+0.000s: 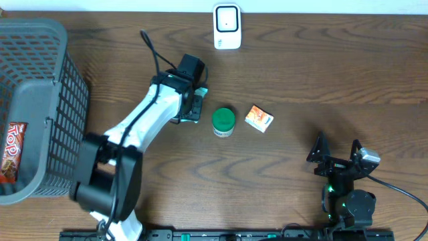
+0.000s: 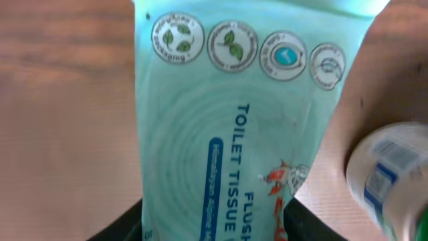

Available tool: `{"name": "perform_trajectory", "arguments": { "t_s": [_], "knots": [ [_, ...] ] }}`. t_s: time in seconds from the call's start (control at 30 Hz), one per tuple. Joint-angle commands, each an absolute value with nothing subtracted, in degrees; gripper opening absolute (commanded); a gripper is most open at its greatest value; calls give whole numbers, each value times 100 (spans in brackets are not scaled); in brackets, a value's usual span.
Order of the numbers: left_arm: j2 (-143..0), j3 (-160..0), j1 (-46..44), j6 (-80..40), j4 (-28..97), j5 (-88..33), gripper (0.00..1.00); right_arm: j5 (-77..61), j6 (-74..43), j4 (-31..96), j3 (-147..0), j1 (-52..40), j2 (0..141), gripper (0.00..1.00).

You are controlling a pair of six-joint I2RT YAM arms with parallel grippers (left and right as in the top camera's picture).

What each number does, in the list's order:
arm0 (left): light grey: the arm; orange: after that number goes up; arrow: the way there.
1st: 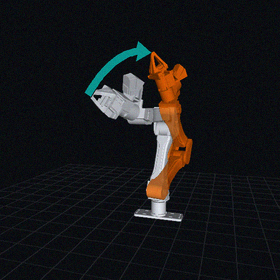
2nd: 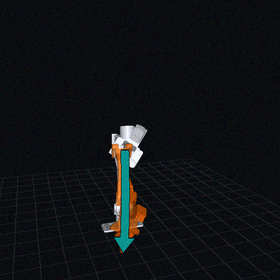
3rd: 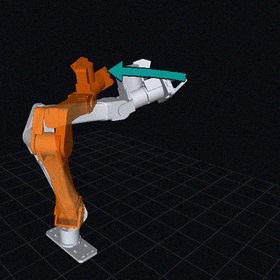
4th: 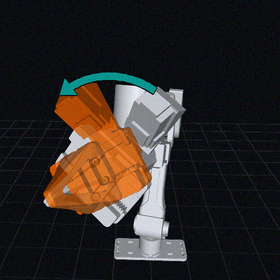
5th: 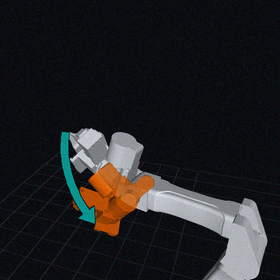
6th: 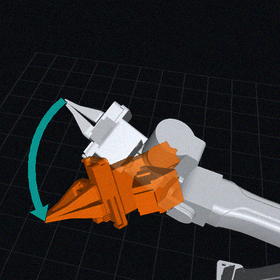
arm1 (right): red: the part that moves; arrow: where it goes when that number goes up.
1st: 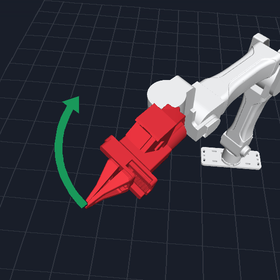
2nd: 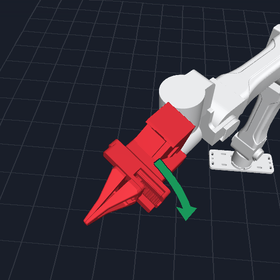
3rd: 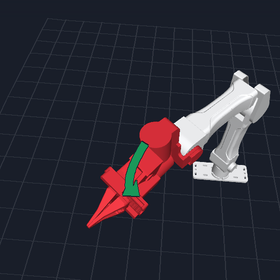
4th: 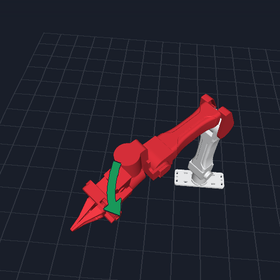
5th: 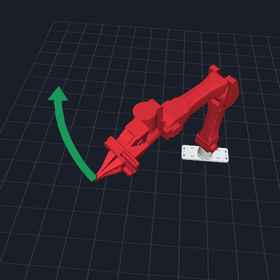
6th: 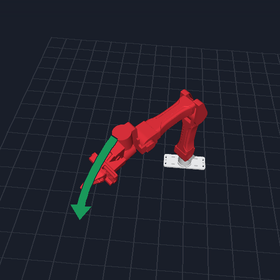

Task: Scan the item barcode
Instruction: 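Regrasp the tissue pack with the left gripper and lift it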

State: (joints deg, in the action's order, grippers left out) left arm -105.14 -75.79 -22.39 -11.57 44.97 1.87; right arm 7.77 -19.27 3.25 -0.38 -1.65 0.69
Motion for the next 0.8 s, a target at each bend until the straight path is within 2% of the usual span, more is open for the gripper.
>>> {"name": "perform_trajectory", "arguments": {
  "t_s": [0.0,0.13,0.33,0.37,0.4,0.47,0.63,0.77],
  "knots": [
    [-10495,-7568,-2226,-1833,4764,123,47,849,-1966,344,-32,-202,38,99],
    [-10495,-7325,-2233,-1907,4678,-528,45,849,-1966,344,-32,-202,38,99],
    [-10495,-7155,-2237,-2414,4683,-602,44,849,-1966,344,-32,-202,38,99],
    [-10495,-7155,-2237,-2506,4694,-631,55,849,-1964,344,-32,-202,38,99],
    [-10495,-7155,-2237,-2545,4698,-709,75,849,-1966,344,-32,-202,38,99],
    [-10484,-7161,-2237,-2543,4713,-799,100,849,-1966,344,-32,-202,38,99],
    [-10160,-7712,-2091,-2331,5201,-792,98,849,-1966,344,-32,-202,38,99],
    [-9627,-9072,-1671,-2047,6047,-390,98,849,-1966,344,-32,-202,38,99]
  ]
}}
